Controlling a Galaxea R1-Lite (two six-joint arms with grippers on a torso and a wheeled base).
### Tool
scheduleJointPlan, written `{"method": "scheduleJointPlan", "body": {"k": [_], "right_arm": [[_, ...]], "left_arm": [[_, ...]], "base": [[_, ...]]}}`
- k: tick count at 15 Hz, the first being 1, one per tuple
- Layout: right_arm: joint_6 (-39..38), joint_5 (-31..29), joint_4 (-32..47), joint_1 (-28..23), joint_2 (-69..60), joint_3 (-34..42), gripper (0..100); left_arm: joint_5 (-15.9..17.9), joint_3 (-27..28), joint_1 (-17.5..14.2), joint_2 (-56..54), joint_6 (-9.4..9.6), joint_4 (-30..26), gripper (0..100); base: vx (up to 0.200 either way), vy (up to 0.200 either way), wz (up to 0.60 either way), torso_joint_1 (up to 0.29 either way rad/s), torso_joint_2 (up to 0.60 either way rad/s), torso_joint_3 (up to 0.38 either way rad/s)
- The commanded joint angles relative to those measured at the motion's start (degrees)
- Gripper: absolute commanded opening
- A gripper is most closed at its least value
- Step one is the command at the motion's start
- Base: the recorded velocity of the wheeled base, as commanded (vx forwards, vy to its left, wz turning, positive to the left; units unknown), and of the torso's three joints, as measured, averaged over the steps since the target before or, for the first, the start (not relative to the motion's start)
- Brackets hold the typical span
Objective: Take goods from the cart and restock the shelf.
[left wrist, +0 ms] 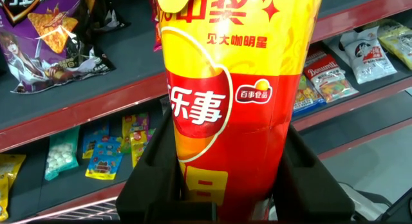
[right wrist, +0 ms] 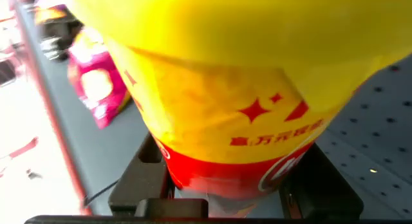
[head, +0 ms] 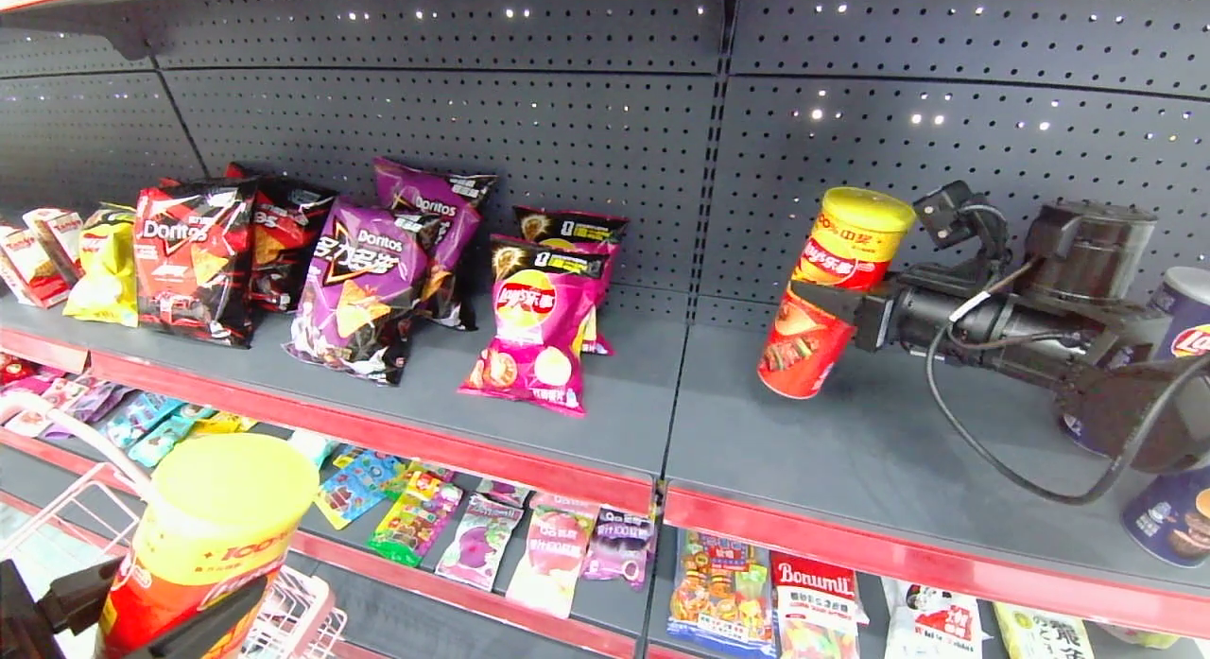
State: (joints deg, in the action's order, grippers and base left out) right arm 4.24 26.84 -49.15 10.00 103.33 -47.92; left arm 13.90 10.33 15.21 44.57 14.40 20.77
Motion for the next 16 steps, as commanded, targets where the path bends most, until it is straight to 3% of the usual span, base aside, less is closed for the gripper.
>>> {"method": "scheduleJointPlan", "body": {"k": [1,6,12,16], "right_arm": [[0.42,2.60,0.02,0.11,-4.10,4.06,0],[6.48,3.39,-0.07,-1.38,-4.45,8.37,0],[6.74,3.57,-0.15,-2.26,-4.36,7.32,0],[10.00,12.62,-0.07,-3.23,-4.19,8.28,0]], "left_arm": [[-0.01,-0.04,-0.01,0.08,0.02,0.06,0],[-0.01,0.13,-0.01,0.26,0.10,0.06,0],[-0.01,0.05,-0.01,0.34,0.19,-0.03,0],[0.08,0.05,-0.01,0.52,0.19,-0.03,0]], "base": [[0.000,0.000,0.00,0.000,0.00,0.000],[0.000,0.000,0.00,0.000,0.00,0.000],[0.000,0.000,0.00,0.000,0.00,0.000],[0.000,0.000,0.00,0.000,0.00,0.000]]}}
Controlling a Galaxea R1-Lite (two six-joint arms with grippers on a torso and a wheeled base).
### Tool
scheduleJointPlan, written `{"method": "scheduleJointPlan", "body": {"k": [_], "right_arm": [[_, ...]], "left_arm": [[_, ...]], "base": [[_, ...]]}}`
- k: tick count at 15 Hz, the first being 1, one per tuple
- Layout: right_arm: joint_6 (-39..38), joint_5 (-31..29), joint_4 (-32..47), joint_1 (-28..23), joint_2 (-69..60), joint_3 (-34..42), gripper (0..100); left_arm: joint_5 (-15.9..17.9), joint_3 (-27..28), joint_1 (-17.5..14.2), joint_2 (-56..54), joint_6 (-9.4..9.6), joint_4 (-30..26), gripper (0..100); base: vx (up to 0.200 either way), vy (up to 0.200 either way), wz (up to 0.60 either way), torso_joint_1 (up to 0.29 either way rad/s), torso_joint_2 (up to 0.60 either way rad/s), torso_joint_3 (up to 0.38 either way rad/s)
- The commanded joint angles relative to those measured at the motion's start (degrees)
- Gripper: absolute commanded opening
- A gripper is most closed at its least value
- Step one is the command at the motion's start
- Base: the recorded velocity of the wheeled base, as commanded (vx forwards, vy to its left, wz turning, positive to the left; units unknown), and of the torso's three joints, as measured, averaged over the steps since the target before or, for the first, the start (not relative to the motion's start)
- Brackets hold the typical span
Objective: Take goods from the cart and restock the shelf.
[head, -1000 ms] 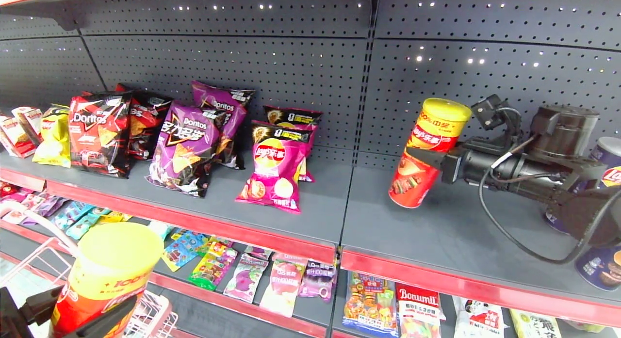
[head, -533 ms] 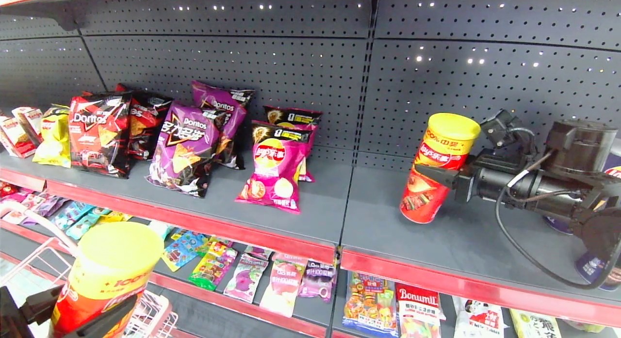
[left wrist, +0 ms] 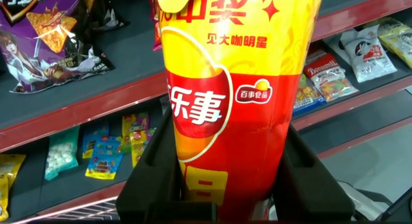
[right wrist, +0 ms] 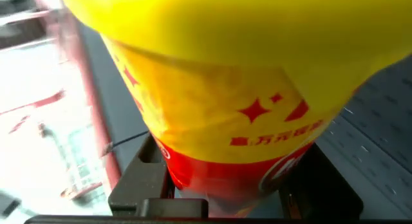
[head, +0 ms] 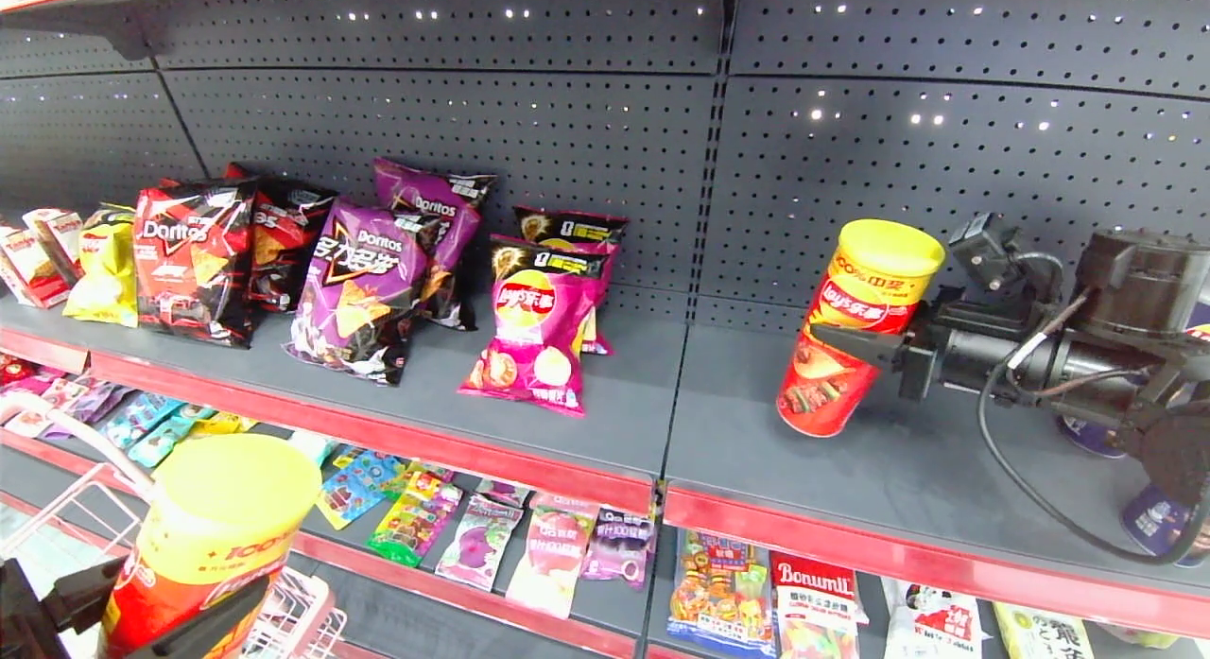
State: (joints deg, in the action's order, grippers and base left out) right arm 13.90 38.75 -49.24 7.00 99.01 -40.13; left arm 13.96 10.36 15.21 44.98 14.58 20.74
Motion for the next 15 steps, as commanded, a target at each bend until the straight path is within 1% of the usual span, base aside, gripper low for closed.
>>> {"method": "scheduleJointPlan", "body": {"k": [1,2,4,7,15], "right_arm": [[1.66,1.68,0.02,-0.23,0.22,1.02,0],[2.10,2.29,0.02,-0.14,0.30,1.72,0],[2.45,5.46,0.02,-0.14,0.57,3.13,0],[3.77,8.79,0.02,0.03,2.50,2.69,0],[4.03,9.15,0.02,0.12,4.96,2.69,0]], "left_arm": [[0.02,0.01,-0.01,0.10,0.01,0.01,0],[0.02,0.01,-0.01,0.02,0.01,0.01,0],[-0.07,-0.08,-0.01,0.02,0.01,0.01,0],[0.02,-0.08,-0.01,0.10,0.01,0.01,0],[0.02,-0.52,-0.01,-0.16,0.01,0.01,0]], "base": [[0.000,0.000,0.00,0.000,0.00,0.000],[0.000,0.000,0.00,0.000,0.00,0.000],[0.000,0.000,0.00,0.000,0.00,0.000],[0.000,0.000,0.00,0.000,0.00,0.000],[0.000,0.000,0.00,0.000,0.00,0.000]]}}
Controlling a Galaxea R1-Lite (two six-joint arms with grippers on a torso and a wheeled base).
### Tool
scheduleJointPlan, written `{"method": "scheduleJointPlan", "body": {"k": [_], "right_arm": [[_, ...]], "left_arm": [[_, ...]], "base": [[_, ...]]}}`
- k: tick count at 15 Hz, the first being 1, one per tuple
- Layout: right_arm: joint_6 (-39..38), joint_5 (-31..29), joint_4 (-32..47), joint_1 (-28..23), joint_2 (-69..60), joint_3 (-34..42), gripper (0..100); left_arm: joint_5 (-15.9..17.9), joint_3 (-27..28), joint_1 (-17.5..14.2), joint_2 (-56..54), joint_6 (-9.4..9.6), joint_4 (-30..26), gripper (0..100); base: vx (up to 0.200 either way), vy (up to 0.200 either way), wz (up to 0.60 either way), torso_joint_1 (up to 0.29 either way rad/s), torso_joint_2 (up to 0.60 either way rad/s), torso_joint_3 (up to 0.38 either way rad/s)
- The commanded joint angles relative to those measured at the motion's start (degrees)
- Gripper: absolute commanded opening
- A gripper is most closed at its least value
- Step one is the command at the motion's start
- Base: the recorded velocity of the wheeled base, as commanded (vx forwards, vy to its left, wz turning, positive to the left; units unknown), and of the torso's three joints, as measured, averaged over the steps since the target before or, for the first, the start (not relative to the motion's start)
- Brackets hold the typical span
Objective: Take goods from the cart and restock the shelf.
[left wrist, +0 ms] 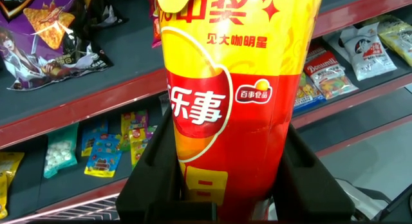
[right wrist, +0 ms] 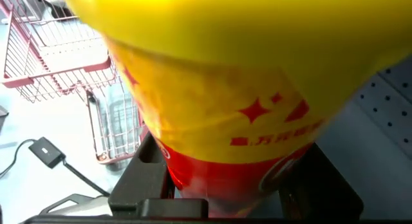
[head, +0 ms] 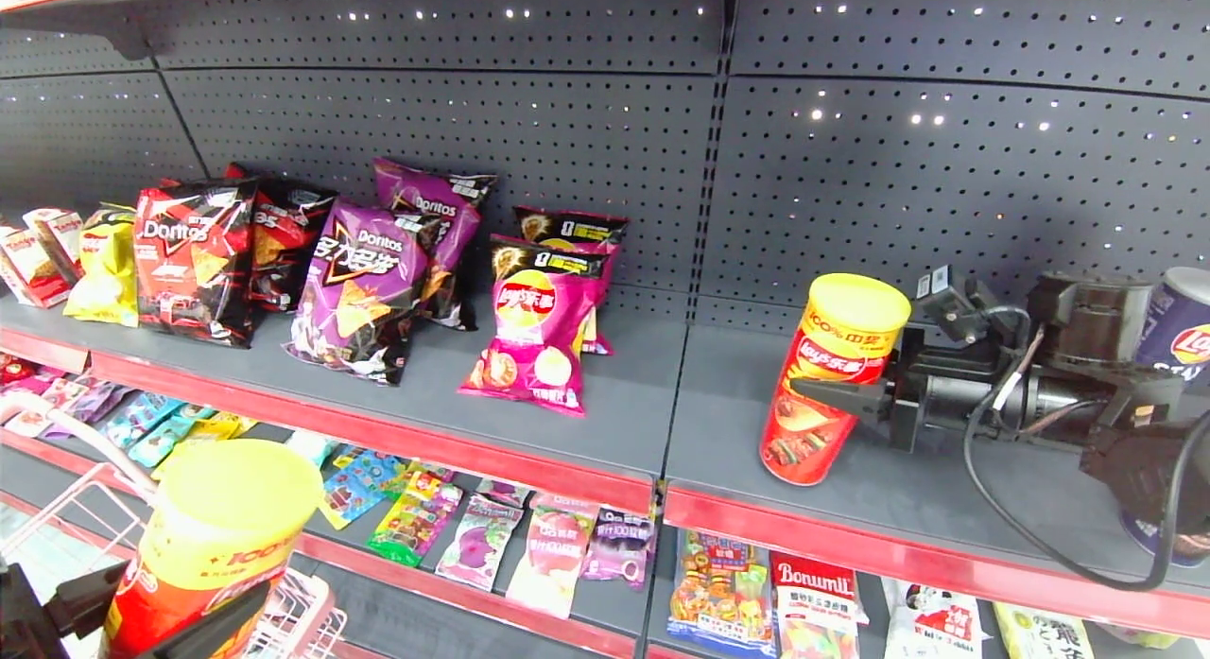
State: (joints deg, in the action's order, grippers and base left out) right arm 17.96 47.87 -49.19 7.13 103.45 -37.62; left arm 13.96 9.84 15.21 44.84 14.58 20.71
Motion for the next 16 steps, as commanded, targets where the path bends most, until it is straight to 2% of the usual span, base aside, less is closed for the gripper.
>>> {"method": "scheduleJointPlan", "body": {"k": [1,16], "right_arm": [[-0.03,0.03,-0.03,-0.01,0.88,0.27,0],[0.15,0.12,-0.03,0.08,2.81,0.71,0]], "left_arm": [[0.02,0.01,-0.01,-0.01,0.01,0.03,0],[-0.07,-0.70,-0.01,-0.10,0.01,0.12,0]], "base": [[0.000,0.000,0.00,0.000,0.00,0.000],[0.000,0.000,0.00,0.000,0.00,0.000]]}}
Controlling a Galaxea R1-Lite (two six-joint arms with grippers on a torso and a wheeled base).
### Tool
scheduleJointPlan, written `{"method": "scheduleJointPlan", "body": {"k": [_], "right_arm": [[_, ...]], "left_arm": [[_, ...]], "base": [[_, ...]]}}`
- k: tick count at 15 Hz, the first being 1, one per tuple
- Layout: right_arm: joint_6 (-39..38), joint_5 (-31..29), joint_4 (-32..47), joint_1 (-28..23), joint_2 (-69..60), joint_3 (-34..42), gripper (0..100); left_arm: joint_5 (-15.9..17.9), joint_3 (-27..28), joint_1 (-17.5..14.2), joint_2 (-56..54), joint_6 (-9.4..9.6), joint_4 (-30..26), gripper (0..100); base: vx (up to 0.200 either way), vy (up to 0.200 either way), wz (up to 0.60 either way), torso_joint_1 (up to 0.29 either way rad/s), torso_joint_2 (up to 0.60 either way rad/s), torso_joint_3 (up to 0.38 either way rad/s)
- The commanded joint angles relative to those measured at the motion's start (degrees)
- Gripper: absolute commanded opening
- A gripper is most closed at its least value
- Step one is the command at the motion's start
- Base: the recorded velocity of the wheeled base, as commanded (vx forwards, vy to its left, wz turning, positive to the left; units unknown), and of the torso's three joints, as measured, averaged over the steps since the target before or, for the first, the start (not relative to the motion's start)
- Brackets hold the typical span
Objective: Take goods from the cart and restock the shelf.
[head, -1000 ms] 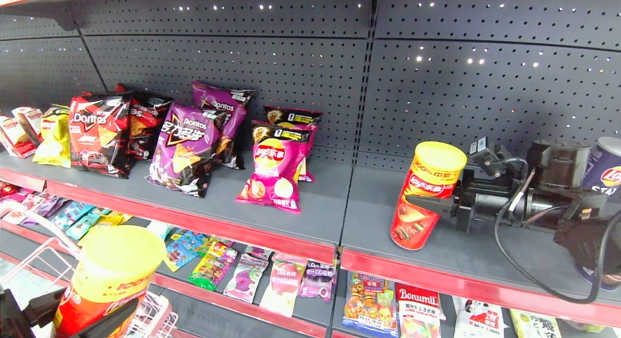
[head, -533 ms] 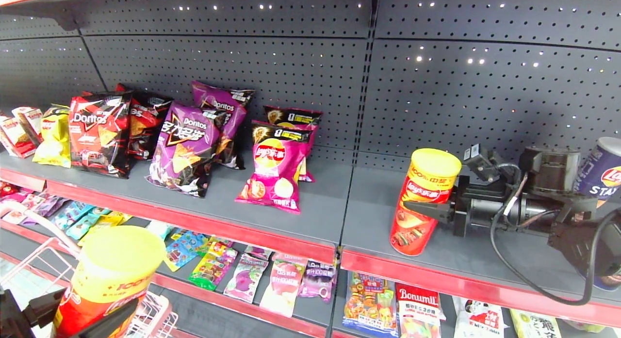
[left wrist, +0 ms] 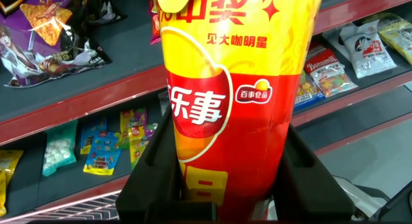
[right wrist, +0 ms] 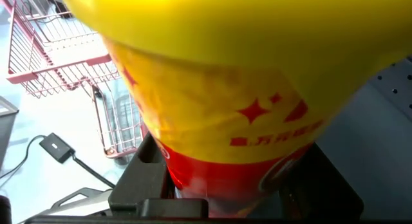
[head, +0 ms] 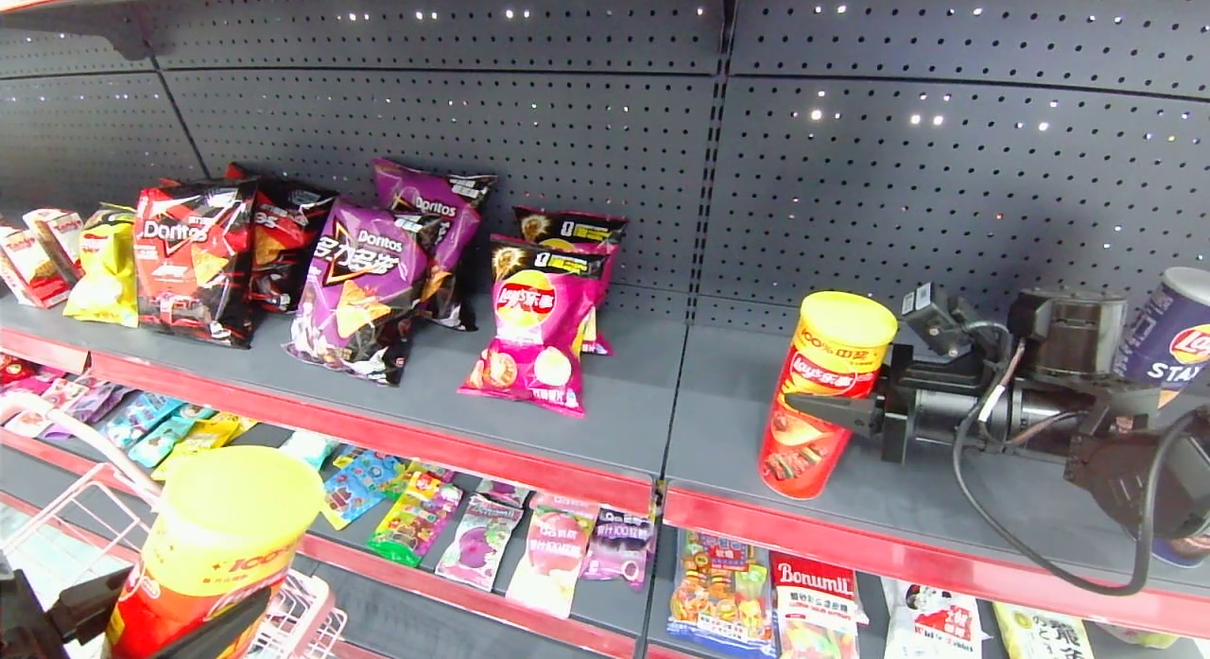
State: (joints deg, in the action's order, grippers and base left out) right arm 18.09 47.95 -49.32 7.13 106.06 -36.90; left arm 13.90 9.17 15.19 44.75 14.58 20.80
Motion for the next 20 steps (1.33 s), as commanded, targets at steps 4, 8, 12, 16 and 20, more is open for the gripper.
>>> {"method": "scheduleJointPlan", "body": {"k": [4,8,12,16,20], "right_arm": [[0.45,-0.05,0.10,-0.01,0.11,0.07,100],[0.37,0.57,0.10,-0.10,-1.03,0.51,100],[0.10,0.57,0.10,-0.54,-3.58,2.98,100],[0.01,0.48,0.10,-1.59,-5.07,3.41,100],[0.01,0.48,0.10,-2.39,-7.01,4.65,100]], "left_arm": [[-0.01,-0.03,0.02,-0.10,0.01,0.03,0],[0.08,0.06,0.02,-0.10,0.01,0.03,0],[0.08,0.15,0.02,-0.10,0.01,0.03,0],[0.08,0.15,0.02,-0.10,0.01,0.03,0],[0.08,0.15,0.02,-0.10,0.01,0.03,0]], "base": [[0.000,0.000,0.00,0.000,0.00,0.000],[0.000,0.000,0.00,0.000,0.00,0.000],[0.000,0.000,0.00,0.000,0.00,0.000],[0.000,0.000,0.00,0.000,0.00,0.000],[0.000,0.000,0.00,0.000,0.00,0.000]]}}
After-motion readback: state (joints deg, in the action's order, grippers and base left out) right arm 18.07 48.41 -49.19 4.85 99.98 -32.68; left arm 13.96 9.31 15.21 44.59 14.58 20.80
